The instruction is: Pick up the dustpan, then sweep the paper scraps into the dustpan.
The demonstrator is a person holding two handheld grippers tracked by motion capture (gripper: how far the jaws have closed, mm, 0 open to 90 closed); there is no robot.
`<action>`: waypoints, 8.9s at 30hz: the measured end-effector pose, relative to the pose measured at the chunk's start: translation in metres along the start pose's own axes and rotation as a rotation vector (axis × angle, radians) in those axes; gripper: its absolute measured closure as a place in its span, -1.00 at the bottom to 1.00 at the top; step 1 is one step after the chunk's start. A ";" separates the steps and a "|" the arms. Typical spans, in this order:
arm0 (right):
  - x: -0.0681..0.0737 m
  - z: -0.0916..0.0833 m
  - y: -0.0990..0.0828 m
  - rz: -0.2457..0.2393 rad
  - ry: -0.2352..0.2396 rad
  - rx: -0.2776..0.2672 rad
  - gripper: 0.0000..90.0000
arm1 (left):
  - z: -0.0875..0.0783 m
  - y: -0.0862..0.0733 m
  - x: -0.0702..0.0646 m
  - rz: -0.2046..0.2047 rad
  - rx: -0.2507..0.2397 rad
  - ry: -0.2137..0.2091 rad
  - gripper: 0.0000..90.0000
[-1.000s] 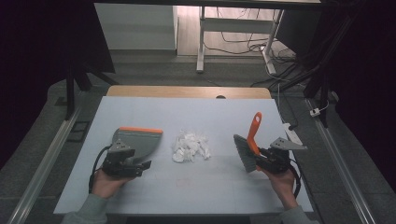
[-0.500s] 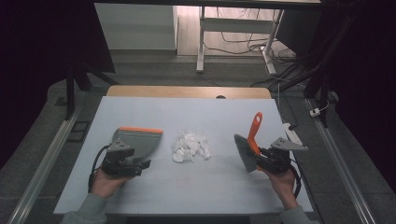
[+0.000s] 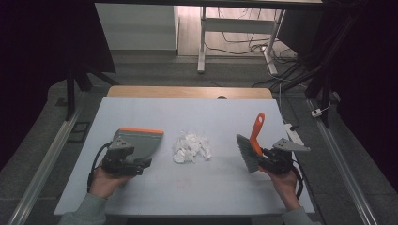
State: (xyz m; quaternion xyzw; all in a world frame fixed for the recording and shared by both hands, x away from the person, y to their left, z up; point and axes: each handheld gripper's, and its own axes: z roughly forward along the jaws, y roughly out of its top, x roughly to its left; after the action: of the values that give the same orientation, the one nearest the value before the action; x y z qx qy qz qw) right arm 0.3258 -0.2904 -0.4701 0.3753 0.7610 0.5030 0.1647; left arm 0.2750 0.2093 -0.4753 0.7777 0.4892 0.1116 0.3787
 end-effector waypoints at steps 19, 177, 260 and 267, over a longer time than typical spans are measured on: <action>0.001 0.001 0.000 -0.004 0.019 0.003 0.56 | -0.008 -0.001 0.015 -0.131 0.111 0.119 -0.62; 0.014 0.026 0.023 -0.041 0.041 -0.004 0.56 | -0.043 -0.026 0.055 0.160 -0.002 -0.139 0.37; 0.027 0.144 0.072 -0.023 -0.023 0.100 0.56 | -0.004 -0.044 0.044 0.352 0.294 -0.307 0.37; 0.025 0.161 0.080 -0.021 -0.039 0.155 0.56 | 0.000 -0.042 0.042 0.351 0.299 -0.327 0.37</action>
State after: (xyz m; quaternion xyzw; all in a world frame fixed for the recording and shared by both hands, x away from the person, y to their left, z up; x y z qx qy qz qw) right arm 0.4429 -0.1516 -0.4663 0.3887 0.7982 0.4332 0.1553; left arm 0.2673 0.2550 -0.5132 0.9055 0.2903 -0.0248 0.3084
